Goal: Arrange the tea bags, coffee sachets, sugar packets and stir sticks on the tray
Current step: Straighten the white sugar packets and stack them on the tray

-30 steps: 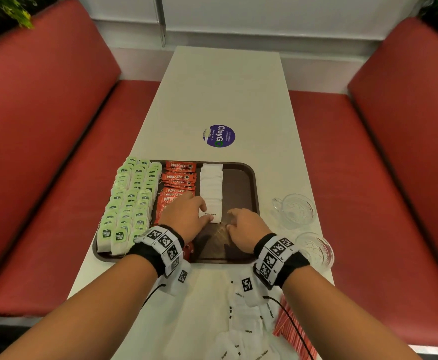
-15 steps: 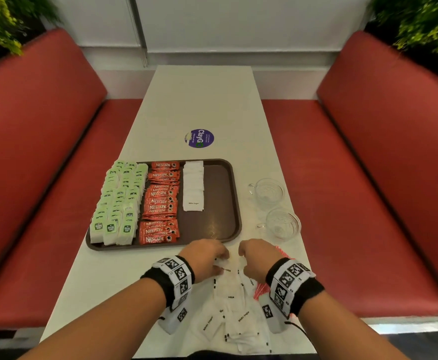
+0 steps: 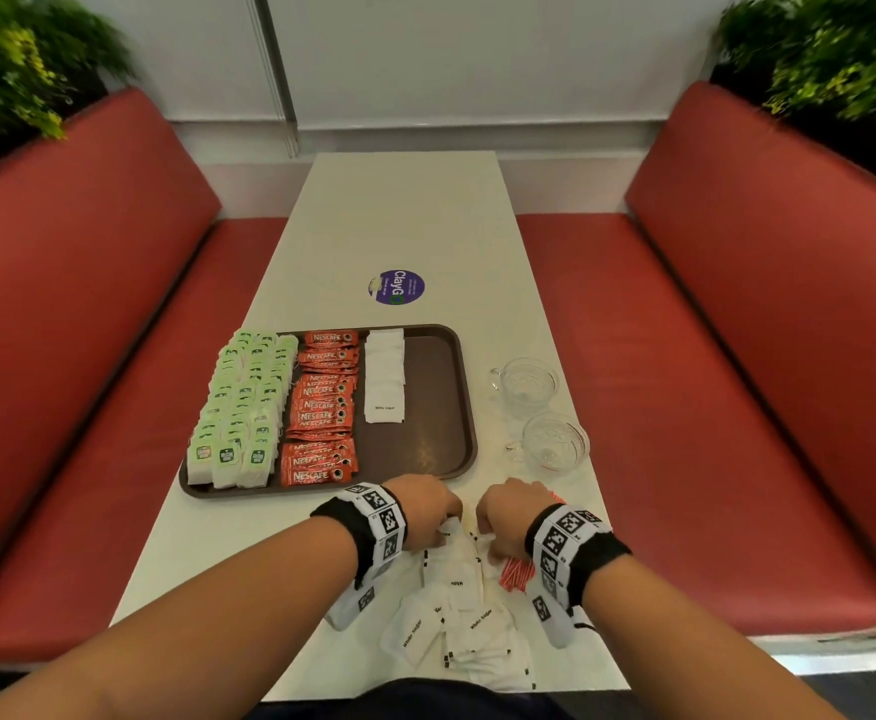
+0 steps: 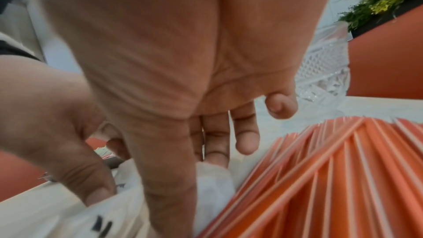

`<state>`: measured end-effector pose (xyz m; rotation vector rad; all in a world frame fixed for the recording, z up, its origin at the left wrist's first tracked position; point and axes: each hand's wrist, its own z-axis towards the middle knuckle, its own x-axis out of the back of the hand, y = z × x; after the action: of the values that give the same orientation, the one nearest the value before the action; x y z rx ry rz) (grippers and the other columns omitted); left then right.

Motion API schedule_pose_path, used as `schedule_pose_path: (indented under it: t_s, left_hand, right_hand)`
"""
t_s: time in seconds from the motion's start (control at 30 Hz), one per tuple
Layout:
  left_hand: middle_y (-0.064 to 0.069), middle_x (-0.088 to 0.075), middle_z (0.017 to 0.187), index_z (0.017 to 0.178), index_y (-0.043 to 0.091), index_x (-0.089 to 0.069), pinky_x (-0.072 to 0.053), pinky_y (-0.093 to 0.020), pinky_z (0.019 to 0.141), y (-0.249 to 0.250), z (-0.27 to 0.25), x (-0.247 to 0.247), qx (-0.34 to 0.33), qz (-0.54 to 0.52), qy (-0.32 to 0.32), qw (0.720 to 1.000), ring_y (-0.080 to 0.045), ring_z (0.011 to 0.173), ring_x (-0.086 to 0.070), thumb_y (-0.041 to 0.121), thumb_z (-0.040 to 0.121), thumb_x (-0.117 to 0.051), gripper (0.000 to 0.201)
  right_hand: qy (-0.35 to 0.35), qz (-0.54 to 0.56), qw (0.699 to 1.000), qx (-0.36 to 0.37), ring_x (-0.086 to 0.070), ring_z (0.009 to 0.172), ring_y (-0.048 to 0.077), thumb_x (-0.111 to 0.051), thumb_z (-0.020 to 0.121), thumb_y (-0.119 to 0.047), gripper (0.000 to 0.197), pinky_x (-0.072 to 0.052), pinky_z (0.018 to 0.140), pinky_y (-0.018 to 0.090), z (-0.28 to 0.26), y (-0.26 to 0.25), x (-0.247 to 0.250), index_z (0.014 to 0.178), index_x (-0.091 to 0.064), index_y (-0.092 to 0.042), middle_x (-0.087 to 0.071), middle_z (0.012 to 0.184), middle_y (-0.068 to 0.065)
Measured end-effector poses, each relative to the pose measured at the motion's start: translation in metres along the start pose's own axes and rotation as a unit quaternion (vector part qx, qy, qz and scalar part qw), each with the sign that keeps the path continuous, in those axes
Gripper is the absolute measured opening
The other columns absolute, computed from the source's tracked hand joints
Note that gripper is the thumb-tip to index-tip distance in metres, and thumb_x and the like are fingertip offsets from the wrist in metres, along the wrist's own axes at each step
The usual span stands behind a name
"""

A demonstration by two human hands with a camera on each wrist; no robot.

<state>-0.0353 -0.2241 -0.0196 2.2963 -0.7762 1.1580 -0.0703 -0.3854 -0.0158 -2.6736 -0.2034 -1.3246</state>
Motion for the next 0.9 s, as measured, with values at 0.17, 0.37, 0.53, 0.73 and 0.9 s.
schedule_pose_path:
  t_s: [0.17,0.37,0.53,0.73,0.9]
  left_hand:
    - [-0.001,-0.066,0.112,0.115,0.025,-0.064,-0.051,-0.035,0.085,-0.013,-0.011,0.008,0.034,-0.04,0.045,0.998,-0.024,0.101,-0.061,0.035,0.089,-0.059,0.028]
    - [0.003,-0.064,0.089,0.092,0.02,-0.065,-0.051,-0.035,0.074,-0.041,-0.027,0.011,0.072,-0.11,0.157,0.979,-0.018,0.083,-0.059,0.046,0.089,-0.061,0.026]
    - [0.008,-0.065,0.087,0.092,0.022,-0.073,-0.051,-0.037,0.076,-0.061,-0.036,0.011,0.052,-0.203,0.251,0.945,-0.011,0.08,-0.06,0.045,0.09,-0.065,0.025]
    - [0.008,-0.07,0.082,0.096,0.024,-0.075,-0.051,-0.032,0.073,-0.068,-0.044,0.021,0.05,-0.306,0.332,0.891,-0.008,0.077,-0.063,0.036,0.091,-0.068,0.015]
    - [0.008,-0.068,0.076,0.094,0.023,-0.076,-0.048,-0.027,0.065,-0.085,-0.044,0.026,0.098,-0.308,0.309,0.895,-0.008,0.069,-0.06,0.035,0.093,-0.065,0.016]
  right_hand:
    - [0.001,0.038,0.999,0.025,-0.063,0.099,0.027,-0.059,0.092,-0.028,0.027,-0.053,0.087,0.036,0.002,0.002,0.0,0.116,-0.063,-0.015,-0.066,0.111,0.005]
    - [0.101,0.202,0.972,0.062,-0.054,0.086,0.018,-0.054,0.092,-0.019,0.011,-0.041,0.073,0.028,0.009,0.001,0.012,0.086,-0.046,-0.025,-0.056,0.093,-0.001]
    - [0.163,0.316,0.929,0.106,-0.052,0.078,0.013,-0.051,0.093,-0.015,0.013,-0.043,0.07,0.029,0.015,-0.009,0.035,0.106,-0.05,-0.018,-0.061,0.097,-0.001]
    - [0.221,0.32,0.91,0.144,-0.059,0.09,0.014,-0.065,0.09,-0.037,0.013,-0.048,0.081,0.032,0.033,-0.026,0.052,0.095,-0.067,-0.025,-0.065,0.097,-0.003]
    - [0.244,0.322,0.907,0.124,-0.058,0.097,0.016,-0.061,0.096,-0.031,0.019,-0.045,0.087,0.029,0.052,-0.03,0.063,0.108,-0.069,-0.019,-0.064,0.104,0.0]
